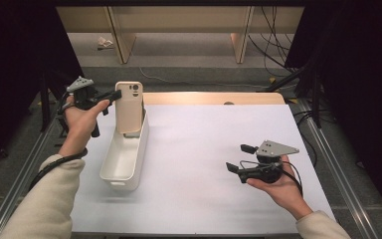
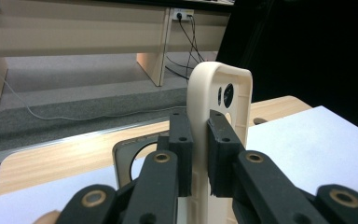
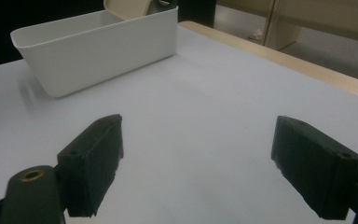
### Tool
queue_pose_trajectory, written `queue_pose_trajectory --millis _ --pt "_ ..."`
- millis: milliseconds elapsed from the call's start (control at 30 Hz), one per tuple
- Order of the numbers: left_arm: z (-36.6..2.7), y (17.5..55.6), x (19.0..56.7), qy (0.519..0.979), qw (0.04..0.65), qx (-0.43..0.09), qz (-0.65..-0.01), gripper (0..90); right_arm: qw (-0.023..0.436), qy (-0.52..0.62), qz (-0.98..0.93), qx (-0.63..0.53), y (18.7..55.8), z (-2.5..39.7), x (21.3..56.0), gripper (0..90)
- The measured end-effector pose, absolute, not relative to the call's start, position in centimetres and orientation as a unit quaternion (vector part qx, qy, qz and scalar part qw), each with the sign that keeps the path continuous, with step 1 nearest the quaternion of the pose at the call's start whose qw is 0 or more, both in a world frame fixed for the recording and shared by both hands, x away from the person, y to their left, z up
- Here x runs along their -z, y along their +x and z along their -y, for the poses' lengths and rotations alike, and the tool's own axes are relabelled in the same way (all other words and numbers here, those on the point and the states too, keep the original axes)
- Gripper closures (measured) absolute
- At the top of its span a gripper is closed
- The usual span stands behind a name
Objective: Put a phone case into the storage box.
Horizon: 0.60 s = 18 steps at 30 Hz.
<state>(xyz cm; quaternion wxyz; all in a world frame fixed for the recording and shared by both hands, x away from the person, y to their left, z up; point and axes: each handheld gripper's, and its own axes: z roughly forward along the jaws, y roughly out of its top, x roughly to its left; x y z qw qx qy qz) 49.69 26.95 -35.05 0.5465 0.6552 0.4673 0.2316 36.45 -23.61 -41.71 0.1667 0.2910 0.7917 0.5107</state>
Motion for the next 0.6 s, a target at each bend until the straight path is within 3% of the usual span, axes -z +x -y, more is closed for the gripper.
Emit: queue_pose_trajectory --millis 600 --pt "-27.5 50.9 37.0 0.658 0.529 -0.228 -0.485 81.7 0.166 0.291 -0.791 -0.513 36.5 23.6 41.7 17.8"
